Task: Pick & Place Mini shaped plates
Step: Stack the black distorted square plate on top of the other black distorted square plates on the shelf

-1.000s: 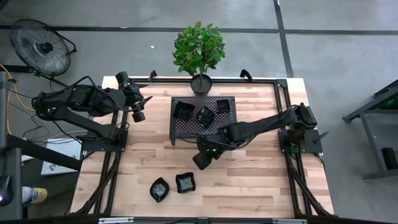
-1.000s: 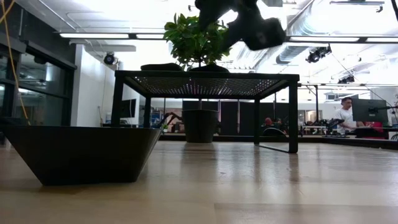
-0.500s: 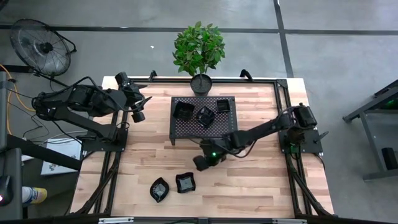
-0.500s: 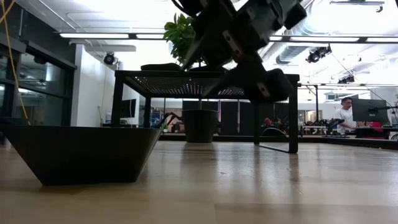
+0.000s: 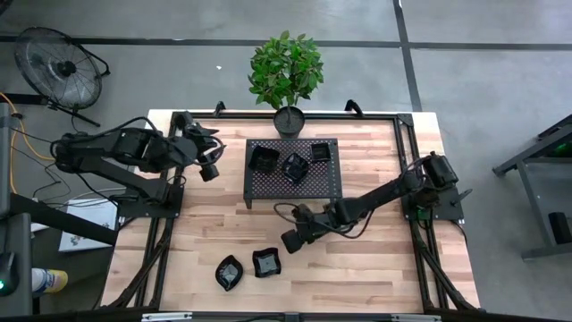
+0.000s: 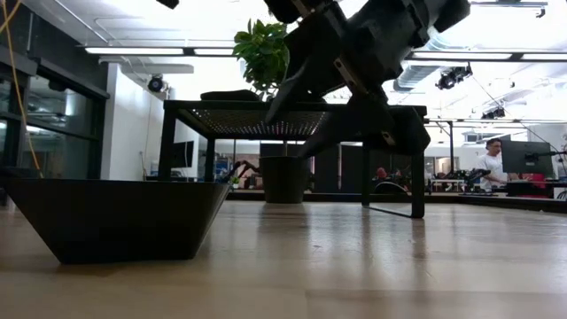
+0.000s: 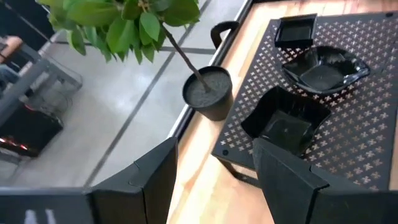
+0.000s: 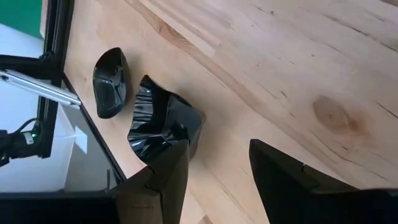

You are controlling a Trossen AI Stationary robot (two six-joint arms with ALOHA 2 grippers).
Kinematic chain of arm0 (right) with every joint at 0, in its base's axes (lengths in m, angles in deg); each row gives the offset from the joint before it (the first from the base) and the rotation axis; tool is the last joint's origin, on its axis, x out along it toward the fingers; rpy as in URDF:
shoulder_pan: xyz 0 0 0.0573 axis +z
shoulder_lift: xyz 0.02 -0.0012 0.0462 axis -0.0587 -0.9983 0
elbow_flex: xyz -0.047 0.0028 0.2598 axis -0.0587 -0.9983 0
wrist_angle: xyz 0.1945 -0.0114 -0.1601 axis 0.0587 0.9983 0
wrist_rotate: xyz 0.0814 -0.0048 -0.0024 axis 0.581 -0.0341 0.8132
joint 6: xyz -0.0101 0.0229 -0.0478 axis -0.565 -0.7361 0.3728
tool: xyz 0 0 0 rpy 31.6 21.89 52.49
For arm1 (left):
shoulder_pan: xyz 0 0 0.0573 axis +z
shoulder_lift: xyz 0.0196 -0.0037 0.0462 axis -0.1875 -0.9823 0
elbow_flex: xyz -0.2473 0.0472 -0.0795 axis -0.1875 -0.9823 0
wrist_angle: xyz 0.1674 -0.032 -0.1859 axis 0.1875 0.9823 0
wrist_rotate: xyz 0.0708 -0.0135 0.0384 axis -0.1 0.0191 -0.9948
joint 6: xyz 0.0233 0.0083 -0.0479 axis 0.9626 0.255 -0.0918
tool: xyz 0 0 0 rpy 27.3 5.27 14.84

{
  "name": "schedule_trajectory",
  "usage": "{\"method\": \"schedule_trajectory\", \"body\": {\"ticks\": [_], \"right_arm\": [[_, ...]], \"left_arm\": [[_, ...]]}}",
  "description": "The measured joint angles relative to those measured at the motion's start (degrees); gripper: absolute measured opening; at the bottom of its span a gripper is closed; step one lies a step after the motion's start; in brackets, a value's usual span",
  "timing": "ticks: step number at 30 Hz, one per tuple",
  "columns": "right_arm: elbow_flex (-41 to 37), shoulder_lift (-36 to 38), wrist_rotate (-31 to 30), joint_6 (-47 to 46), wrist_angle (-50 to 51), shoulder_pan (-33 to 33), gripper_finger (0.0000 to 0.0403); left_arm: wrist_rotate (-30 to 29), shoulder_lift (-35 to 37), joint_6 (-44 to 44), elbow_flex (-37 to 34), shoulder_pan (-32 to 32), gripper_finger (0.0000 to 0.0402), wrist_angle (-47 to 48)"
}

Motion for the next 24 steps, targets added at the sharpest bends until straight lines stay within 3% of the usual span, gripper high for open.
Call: {"method": "schedule_trajectory", "body": {"ticks": [10, 24], "right_arm": [[0.1, -3.1, -4.1, -2.2, -6.5, 4.9, 0.0165], [0.1, -4.6, -5.9, 0.0, -10.6, 5.4, 0.0165]], "left_arm": [[1.1, -0.7, -2.9, -1.8, 0.0, 0.0204, -4.5], [1.4, -0.6, -5.5, -1.8, 0.0, 0.0204, -4.5]]}}
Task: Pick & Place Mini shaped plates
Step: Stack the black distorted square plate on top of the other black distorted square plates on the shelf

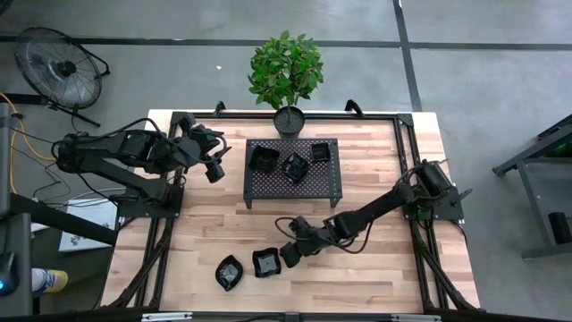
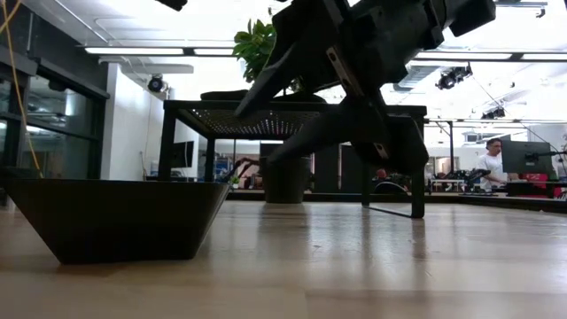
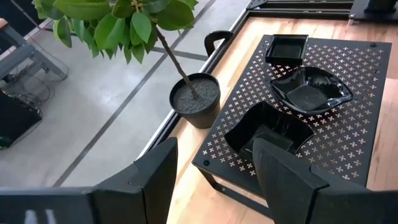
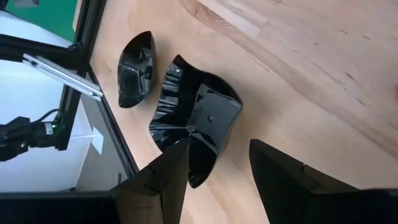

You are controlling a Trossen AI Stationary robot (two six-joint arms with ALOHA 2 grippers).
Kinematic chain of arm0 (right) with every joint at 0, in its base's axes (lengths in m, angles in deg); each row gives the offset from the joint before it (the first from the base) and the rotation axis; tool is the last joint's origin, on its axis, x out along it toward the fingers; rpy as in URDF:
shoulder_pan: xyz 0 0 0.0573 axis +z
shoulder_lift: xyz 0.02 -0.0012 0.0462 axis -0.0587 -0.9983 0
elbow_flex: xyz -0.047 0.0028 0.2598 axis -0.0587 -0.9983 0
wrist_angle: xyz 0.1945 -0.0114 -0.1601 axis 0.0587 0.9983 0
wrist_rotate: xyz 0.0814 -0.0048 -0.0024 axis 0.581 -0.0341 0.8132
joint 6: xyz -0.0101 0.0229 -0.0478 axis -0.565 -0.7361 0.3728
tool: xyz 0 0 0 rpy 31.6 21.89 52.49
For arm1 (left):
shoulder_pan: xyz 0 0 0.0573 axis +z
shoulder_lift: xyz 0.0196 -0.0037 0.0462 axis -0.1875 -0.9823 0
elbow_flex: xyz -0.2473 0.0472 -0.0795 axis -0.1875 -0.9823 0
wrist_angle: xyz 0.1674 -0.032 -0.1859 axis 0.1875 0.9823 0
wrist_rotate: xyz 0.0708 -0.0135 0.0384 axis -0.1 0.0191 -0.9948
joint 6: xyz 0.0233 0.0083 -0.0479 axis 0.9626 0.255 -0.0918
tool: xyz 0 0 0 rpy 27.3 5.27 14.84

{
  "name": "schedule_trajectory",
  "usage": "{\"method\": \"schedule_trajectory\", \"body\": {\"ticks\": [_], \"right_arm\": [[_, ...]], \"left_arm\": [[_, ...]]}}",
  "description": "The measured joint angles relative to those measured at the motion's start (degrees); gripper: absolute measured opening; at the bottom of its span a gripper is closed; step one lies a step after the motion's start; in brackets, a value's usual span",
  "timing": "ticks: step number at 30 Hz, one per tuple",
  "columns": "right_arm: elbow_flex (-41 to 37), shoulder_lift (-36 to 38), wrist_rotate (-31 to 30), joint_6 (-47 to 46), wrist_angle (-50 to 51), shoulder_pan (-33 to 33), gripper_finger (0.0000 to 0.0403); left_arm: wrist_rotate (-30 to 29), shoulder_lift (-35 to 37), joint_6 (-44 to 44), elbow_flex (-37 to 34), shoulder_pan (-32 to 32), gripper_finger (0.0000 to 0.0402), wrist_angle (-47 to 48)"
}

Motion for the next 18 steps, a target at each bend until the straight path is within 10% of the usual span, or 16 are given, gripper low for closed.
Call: {"method": "schedule_trajectory", "body": {"ticks": [18], "right_arm": [[2.1, -4.6, 0.2, 1.4, -3.1, -0.3, 0.0165]], "left_arm": [[-0.1, 0.0, 0.0, 0.0, 0.0, 0.0204, 0.1]]}}
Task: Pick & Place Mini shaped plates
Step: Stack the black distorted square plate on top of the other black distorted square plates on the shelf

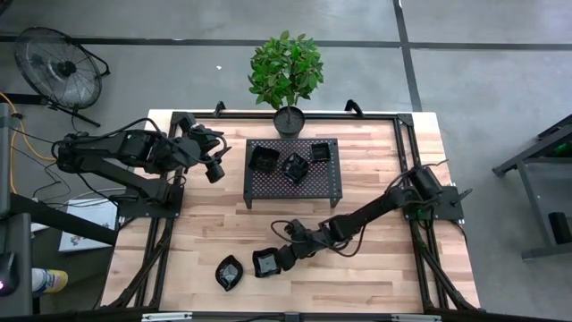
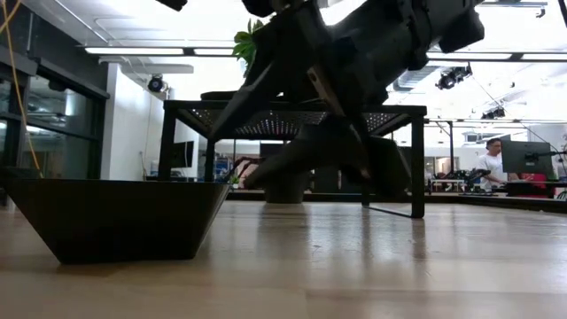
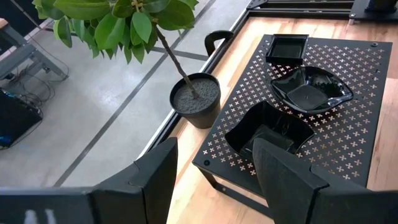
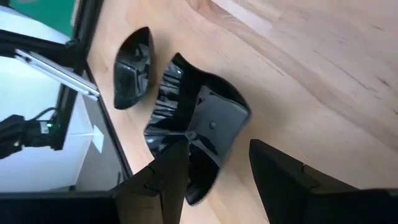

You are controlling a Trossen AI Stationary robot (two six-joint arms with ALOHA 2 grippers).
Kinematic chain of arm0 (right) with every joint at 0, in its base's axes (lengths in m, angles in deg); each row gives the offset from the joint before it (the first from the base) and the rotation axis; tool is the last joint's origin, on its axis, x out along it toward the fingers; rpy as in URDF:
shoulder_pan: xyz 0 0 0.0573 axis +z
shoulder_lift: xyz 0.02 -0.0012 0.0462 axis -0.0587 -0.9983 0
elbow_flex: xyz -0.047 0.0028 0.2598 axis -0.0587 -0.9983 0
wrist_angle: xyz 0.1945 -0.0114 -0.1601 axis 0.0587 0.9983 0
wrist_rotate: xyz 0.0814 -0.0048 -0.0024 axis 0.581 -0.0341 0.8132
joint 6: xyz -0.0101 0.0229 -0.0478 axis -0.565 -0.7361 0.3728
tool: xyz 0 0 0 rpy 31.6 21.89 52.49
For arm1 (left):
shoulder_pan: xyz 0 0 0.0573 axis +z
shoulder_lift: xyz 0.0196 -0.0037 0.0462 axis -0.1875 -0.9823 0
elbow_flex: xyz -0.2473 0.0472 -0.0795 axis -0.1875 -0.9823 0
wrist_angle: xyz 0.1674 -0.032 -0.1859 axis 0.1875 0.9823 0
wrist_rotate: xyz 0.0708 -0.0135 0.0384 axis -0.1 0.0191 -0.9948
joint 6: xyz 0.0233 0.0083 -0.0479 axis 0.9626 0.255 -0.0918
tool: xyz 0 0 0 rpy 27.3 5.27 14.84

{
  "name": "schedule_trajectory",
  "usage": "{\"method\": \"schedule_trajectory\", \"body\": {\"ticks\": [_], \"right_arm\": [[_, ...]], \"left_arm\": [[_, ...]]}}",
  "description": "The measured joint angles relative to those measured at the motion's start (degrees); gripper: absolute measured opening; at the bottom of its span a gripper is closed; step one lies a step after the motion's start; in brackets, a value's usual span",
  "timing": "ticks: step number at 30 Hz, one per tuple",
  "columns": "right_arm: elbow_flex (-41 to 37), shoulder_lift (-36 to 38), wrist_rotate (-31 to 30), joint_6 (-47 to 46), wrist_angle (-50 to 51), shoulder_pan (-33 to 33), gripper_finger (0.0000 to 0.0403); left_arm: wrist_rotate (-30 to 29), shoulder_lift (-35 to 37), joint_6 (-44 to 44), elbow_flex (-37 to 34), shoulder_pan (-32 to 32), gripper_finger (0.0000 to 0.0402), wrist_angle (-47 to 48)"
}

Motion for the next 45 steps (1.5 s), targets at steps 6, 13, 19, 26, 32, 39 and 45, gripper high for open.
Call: {"method": "schedule_trajectory", "body": {"ticks": [6, 13, 19, 26, 32, 39, 45], "right_arm": [[0.0, -3.0, 2.6, -0.8, -4.3, -0.4, 0.0165], [0.0, -3.4, 3.3, -1.4, -4.7, -0.6, 0.0164], [0.0, -3.4, 3.5, -1.1, -4.4, -0.7, 0.0126], [0.0, -3.4, 3.5, 0.2, -4.4, -0.9, 0.0064], [0.0, -3.4, 4.7, 1.2, -4.4, -1.4, 0.0020], [0.0, -3.4, 5.9, 1.8, -4.3, -1.4, 0.0002], [0.0, -2.3, 7.5, 3.2, -2.3, -1.5, 0.0001]], "left_arm": [[0.0, 0.0, 0.0, 0.0, 0.0, 0.0204, 0.2], [0.0, 0.0, 0.0, 0.0, 0.0, 0.0204, 0.4], [0.0, 0.0, 0.0, 0.0, 0.0, 0.0204, 0.4], [0.0, 0.0, 0.0, 0.0, 0.0, 0.0204, 0.4], [0.6, 0.0, 0.0, 0.0, 0.0, 0.0204, 0.4], [1.1, 0.0, -0.1, 0.0, 0.0, 0.0205, 0.4], [1.1, 0.0, -0.2, 0.0, 0.0, 0.0204, 0.4]]}}
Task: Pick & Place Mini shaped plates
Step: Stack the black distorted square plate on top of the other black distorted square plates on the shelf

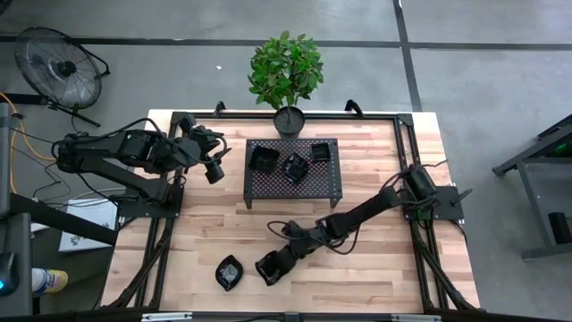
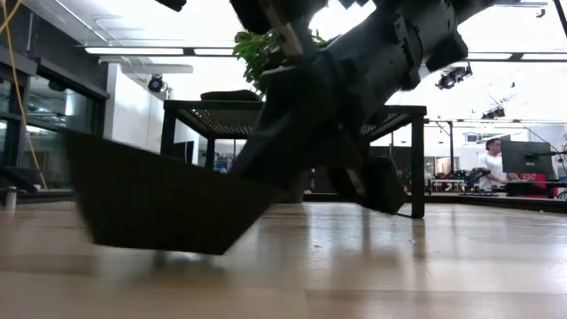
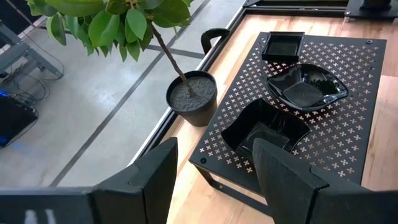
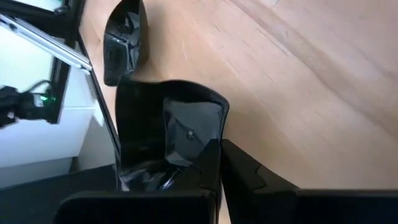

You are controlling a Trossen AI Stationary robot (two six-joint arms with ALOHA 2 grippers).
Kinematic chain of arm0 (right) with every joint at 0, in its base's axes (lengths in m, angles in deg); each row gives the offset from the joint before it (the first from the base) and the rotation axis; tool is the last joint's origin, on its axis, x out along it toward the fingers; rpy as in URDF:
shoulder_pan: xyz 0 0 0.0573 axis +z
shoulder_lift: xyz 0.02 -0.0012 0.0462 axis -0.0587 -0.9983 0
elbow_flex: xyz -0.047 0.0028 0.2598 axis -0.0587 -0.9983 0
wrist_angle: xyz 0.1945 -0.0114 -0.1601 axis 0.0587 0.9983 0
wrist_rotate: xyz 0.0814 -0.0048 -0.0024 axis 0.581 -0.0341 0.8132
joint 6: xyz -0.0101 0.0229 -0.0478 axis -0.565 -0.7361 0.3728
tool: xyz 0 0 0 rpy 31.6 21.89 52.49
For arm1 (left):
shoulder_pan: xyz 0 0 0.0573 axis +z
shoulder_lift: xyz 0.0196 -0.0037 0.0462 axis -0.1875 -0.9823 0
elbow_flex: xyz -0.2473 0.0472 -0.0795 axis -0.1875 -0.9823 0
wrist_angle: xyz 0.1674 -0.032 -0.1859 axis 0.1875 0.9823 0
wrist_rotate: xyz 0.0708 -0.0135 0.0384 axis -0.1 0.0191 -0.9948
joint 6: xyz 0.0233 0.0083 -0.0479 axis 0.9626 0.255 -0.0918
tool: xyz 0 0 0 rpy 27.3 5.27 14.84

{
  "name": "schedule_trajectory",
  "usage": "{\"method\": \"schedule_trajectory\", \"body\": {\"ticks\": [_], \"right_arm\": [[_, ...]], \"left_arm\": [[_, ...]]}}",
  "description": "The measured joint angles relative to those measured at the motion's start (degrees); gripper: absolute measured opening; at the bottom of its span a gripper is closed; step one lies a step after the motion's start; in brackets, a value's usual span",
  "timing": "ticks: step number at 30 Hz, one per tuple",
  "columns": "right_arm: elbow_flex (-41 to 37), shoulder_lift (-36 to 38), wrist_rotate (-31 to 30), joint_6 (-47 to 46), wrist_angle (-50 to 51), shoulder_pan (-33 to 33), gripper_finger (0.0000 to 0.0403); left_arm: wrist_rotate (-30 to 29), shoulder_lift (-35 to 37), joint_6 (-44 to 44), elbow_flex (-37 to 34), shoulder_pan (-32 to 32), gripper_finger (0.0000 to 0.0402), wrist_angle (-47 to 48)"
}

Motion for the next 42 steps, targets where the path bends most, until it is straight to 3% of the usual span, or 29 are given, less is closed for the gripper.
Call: {"method": "schedule_trajectory", "body": {"ticks": [25, 32, 42], "right_arm": [[0.0, 27.2, -14.9, 3.9, 28.0, -4.1, 0.0000], [0.0, 32.4, -18.6, 2.4, 29.2, -9.0, 0.0000], [0.0, 32.4, -20.4, -0.6, 23.8, -16.8, 0.0000]], "left_arm": [[0.1, 0.0, 0.8, 0.0, 0.0, 0.0204, 0.1], [0.0, 0.8, 4.2, 0.0, 0.0, 0.0204, 0.1], [0.1, 2.9, 11.2, 0.1, 0.0, 0.0204, 0.0]]}}
